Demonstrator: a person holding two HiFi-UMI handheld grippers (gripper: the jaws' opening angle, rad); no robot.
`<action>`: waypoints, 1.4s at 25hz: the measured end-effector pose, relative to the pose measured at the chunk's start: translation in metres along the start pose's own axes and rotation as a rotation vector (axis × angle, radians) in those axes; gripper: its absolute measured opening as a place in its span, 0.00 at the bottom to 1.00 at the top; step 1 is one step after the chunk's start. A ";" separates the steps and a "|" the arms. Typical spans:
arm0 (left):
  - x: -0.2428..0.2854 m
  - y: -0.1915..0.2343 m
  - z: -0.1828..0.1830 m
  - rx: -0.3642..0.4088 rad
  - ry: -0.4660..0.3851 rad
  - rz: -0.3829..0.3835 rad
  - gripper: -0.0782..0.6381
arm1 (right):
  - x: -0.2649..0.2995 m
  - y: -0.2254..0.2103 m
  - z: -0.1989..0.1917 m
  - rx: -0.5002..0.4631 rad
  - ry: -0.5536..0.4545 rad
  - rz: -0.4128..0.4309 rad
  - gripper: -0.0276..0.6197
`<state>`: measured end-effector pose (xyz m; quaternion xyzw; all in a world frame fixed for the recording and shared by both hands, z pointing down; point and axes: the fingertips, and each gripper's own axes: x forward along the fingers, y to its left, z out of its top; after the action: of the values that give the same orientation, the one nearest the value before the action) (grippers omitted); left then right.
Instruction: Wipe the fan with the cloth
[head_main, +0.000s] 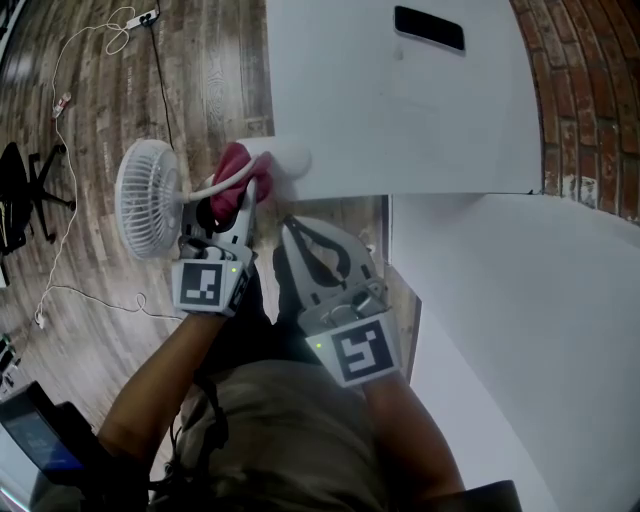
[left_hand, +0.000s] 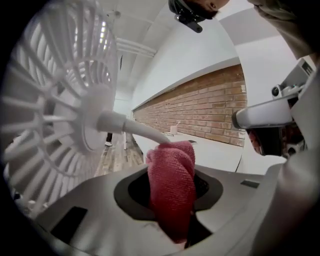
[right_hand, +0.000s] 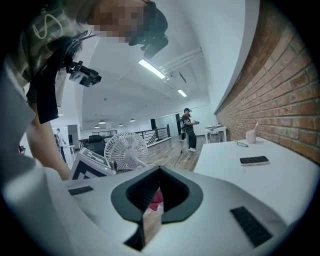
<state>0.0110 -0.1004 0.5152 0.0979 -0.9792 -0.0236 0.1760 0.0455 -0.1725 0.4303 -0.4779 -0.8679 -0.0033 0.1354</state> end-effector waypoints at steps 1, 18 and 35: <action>0.003 0.000 -0.003 0.008 0.007 -0.006 0.29 | 0.001 -0.001 0.000 0.001 -0.001 -0.003 0.04; 0.023 0.009 -0.032 0.046 0.020 -0.039 0.31 | 0.016 -0.019 0.004 0.036 -0.069 -0.090 0.04; 0.021 0.040 -0.048 -0.051 0.003 0.065 0.29 | 0.007 -0.007 -0.010 0.018 -0.021 -0.048 0.04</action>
<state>0.0015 -0.0658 0.5705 0.0613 -0.9807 -0.0428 0.1805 0.0384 -0.1714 0.4425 -0.4558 -0.8805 0.0063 0.1305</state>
